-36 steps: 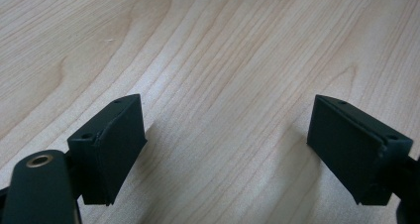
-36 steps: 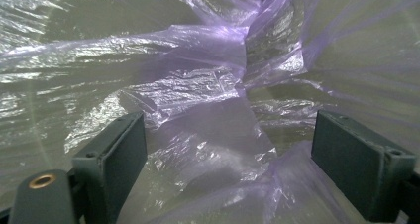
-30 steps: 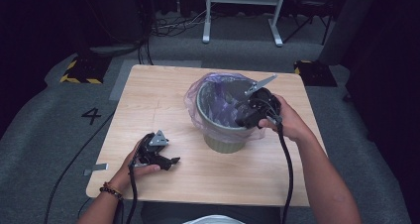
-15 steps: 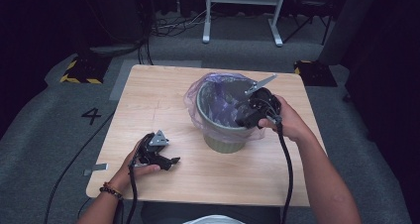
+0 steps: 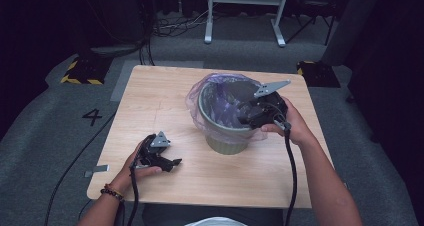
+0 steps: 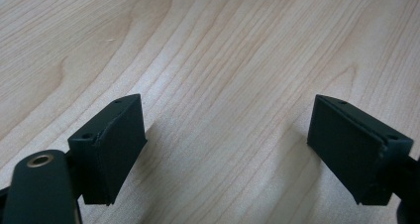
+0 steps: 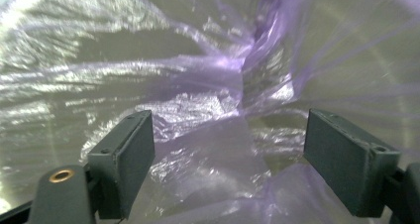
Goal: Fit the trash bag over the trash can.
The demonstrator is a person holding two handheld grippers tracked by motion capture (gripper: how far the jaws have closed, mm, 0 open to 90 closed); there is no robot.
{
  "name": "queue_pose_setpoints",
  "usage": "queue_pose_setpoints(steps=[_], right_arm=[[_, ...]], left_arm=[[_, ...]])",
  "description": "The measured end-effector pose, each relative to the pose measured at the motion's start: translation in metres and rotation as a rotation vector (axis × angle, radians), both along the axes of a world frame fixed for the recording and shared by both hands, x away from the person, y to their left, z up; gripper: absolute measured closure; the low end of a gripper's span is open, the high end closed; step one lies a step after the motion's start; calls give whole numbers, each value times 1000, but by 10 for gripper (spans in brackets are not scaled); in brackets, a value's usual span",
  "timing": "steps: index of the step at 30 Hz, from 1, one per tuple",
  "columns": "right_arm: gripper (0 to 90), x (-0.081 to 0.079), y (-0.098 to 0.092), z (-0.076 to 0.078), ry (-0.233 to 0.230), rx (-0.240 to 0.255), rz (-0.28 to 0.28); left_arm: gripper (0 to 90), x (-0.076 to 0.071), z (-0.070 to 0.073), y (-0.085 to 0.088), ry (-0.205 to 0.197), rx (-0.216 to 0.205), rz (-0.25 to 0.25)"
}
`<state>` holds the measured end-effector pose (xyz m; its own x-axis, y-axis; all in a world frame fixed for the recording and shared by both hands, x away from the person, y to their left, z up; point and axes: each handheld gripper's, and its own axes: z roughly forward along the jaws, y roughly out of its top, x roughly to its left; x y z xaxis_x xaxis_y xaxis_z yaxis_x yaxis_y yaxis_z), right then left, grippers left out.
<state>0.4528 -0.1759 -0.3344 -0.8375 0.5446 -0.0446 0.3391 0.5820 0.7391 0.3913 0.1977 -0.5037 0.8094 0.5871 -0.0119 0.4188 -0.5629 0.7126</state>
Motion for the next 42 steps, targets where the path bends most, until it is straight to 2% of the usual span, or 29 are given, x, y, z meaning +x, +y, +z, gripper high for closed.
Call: queue_pose_setpoints(steps=[3, 4, 7, 12, 18, 22, 33, 42], right_arm=[[205, -1, -3, 2, -14, 26, 4], [209, -3, -5, 5, -35, 53, 5], [215, -5, -10, 9, -54, 93, 11], [223, -9, -16, 12, -88, 133, 18], [227, -13, -20, 14, -112, 137, 15], [253, -17, -22, 14, -128, 114, -2], [257, -37, -34, 21, -201, 108, -27], [252, -52, -47, 21, -218, 96, -36]], left_arm=[[146, 0, 0, 0, 0, 0, 0], [146, 0, 0, 0, 0, 0, 0], [146, 0, 0, 0, 0, 0, 0], [146, 0, 0, 0, 0, 0, 0], [146, 0, 0, 0, 0, 1, 0], [146, 0, 0, 0, 0, 1, 0], [146, 0, 0, 0, 0, 1, 0], [146, 0, 0, 0, 0, 0, 0]])
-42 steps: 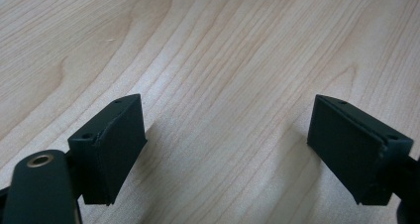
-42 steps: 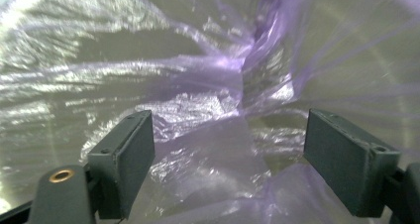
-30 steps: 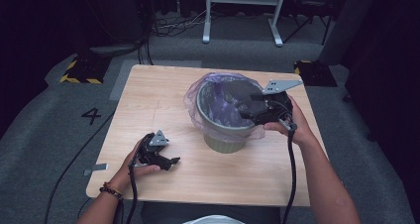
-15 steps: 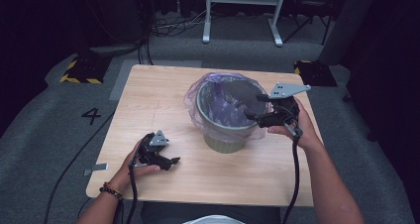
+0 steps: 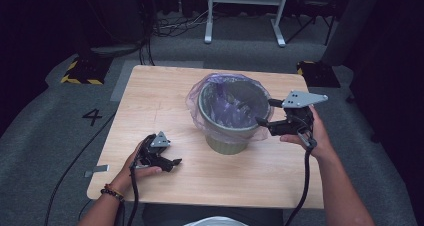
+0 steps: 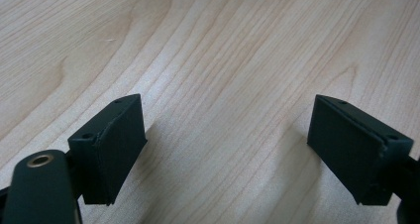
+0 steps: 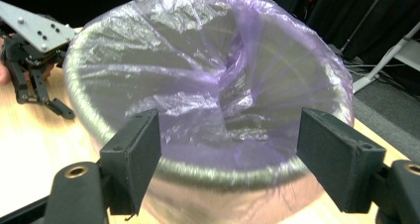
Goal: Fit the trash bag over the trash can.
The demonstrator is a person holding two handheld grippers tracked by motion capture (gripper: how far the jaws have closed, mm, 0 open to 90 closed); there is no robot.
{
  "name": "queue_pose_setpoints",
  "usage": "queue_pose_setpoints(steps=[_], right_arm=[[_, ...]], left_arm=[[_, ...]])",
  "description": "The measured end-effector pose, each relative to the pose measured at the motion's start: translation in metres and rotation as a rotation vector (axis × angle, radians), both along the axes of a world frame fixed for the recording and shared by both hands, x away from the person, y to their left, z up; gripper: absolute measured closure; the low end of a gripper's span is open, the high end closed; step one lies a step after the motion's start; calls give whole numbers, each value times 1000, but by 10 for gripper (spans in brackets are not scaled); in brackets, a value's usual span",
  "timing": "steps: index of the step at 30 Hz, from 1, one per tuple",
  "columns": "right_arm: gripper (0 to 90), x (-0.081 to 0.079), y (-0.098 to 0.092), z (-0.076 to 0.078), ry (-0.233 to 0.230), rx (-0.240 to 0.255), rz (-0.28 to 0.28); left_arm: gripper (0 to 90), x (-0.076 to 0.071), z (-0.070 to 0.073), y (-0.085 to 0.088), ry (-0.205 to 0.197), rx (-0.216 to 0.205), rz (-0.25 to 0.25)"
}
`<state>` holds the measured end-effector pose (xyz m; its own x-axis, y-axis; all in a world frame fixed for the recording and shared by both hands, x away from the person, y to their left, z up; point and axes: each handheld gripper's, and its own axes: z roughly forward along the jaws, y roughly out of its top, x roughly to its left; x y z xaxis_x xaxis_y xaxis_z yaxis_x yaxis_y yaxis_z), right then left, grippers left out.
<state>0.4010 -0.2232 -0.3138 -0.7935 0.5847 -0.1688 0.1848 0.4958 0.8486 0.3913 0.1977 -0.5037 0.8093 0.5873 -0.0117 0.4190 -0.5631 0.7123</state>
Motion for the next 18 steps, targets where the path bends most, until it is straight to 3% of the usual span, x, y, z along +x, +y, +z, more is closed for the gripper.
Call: queue_pose_setpoints(steps=[18], right_arm=[[225, -19, -21, -17, -6, -22, -5]], left_arm=[[146, 0, 0, 0, 0, 0, 0]])
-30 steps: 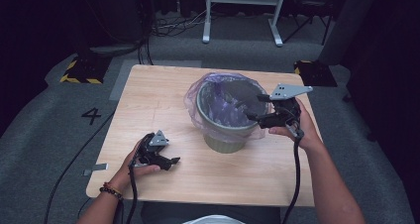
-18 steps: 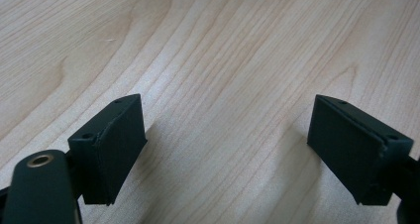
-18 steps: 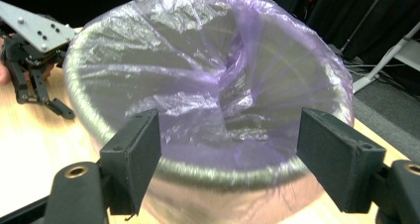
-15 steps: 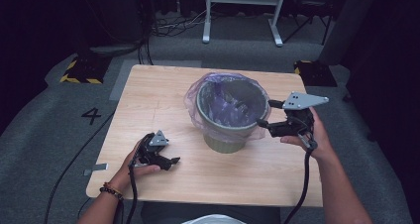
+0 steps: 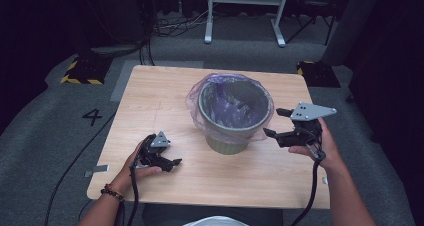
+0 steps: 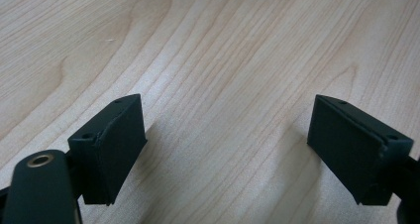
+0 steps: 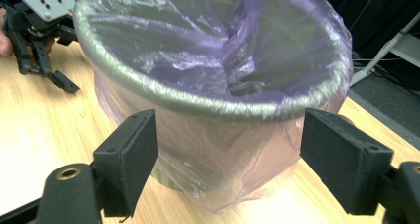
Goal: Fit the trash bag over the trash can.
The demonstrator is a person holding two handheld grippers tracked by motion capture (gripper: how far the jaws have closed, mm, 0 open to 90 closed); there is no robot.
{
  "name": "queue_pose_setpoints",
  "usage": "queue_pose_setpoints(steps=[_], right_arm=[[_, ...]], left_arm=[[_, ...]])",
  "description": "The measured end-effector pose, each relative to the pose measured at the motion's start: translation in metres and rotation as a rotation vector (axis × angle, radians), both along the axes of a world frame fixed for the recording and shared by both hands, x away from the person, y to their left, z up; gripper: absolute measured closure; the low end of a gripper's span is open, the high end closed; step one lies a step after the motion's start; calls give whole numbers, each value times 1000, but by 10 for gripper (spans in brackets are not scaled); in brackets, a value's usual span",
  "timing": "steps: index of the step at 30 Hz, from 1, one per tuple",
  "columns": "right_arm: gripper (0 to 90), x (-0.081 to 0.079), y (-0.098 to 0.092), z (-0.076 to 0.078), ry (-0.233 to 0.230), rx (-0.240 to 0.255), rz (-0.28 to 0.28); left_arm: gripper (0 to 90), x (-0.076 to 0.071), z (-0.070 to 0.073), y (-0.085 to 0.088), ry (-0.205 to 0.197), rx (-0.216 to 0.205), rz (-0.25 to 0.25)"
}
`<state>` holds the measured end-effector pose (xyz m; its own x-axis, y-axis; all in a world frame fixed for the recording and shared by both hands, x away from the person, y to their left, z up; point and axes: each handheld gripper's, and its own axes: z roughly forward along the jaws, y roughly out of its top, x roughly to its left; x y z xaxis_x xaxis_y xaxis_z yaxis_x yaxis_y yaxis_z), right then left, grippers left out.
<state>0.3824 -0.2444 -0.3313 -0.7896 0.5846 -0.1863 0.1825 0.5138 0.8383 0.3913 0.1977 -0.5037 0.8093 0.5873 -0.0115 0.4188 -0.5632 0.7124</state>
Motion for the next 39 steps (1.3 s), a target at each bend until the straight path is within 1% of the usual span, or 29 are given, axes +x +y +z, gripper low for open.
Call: queue_pose_setpoints(steps=[1, 4, 5, 9, 16, 20, 23, 24, 25, 26, 27, 33, 34, 35, 37, 39], right_arm=[[225, -1, -1, -3, 7, -1, -4], [225, -2, -1, -6, 5, -8, -2], [227, -4, -1, -10, 11, -18, -2], [226, -5, -1, -17, 19, -31, -1], [226, -7, 0, -26, 30, -38, -5], [225, -10, 1, -37, 37, -61, -3], [224, -11, 0, -44, 42, -64, 5], [224, -11, 0, -44, 42, -64, 5], [223, -11, 1, -49, 46, -72, 2], [223, -11, 1, -49, 46, -72, 2], [223, -12, 0, -54, 52, -81, -1], [221, -13, -2, -67, 55, -105, -13], [221, -13, -2, -67, 55, -105, -13], [220, -13, -2, -72, 56, -118, -15], [220, -13, -3, -77, 56, -134, -22], [219, -12, -4, -82, 67, -135, -16]], left_arm=[[145, 0, 0, 0, 0, 0, 0], [146, 0, 0, 0, 0, 0, 0], [146, 0, 0, 0, 0, 0, 0], [146, 0, 0, 0, 0, 0, 0], [146, 0, 0, 0, 1, -1, 0], [146, 0, 0, 0, 1, -1, 0], [145, 0, 0, 0, 1, -1, 0], [145, 0, 0, 0, 1, -1, 0], [145, 0, 0, 0, 1, -1, 0], [146, 0, 0, 0, 1, -1, 0], [145, 0, 0, 0, 1, -1, 0], [145, 0, 0, 0, 1, -1, 0], [146, 0, 0, 0, 1, -1, 0], [146, 0, 0, 0, 0, -1, 0], [146, 0, 0, 0, 0, -1, 0], [146, 0, 0, 0, 0, 0, 0]])
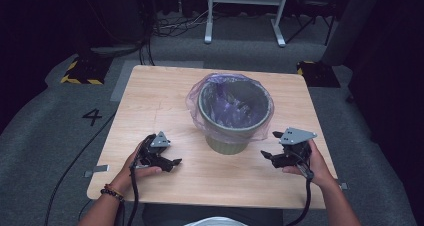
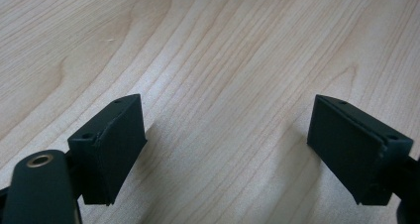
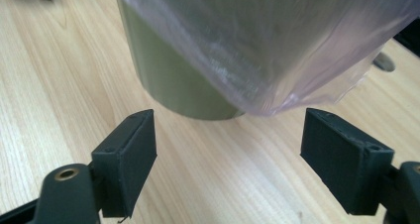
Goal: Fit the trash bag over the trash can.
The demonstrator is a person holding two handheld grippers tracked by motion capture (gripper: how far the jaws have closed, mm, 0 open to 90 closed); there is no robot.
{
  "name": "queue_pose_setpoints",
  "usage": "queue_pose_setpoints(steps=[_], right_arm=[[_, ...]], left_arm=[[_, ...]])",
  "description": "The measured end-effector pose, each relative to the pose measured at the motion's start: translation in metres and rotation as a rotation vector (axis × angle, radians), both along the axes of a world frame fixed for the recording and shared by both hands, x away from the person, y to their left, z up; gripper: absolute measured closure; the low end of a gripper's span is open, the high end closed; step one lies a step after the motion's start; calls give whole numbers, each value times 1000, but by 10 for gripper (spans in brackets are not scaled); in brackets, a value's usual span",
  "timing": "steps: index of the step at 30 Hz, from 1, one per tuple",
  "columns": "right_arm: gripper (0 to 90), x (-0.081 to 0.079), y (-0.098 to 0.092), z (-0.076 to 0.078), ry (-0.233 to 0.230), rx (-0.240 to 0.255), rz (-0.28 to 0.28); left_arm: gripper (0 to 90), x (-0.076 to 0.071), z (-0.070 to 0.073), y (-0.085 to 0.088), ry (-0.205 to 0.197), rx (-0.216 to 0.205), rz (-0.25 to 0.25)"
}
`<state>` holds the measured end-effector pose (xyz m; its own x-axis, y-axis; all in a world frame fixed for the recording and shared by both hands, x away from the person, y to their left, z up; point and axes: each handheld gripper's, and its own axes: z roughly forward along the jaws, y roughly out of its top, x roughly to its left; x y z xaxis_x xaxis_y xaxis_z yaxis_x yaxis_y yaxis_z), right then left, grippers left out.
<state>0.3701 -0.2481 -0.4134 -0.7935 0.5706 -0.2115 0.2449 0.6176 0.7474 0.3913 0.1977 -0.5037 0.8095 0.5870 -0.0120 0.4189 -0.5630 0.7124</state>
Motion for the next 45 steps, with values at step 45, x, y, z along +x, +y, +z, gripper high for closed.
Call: queue_pose_setpoints(steps=[45], right_arm=[[201, -13, -54, -76, 152, 38, -150]], left_arm=[[146, 0, 0, 0, 0, 0, 1]])
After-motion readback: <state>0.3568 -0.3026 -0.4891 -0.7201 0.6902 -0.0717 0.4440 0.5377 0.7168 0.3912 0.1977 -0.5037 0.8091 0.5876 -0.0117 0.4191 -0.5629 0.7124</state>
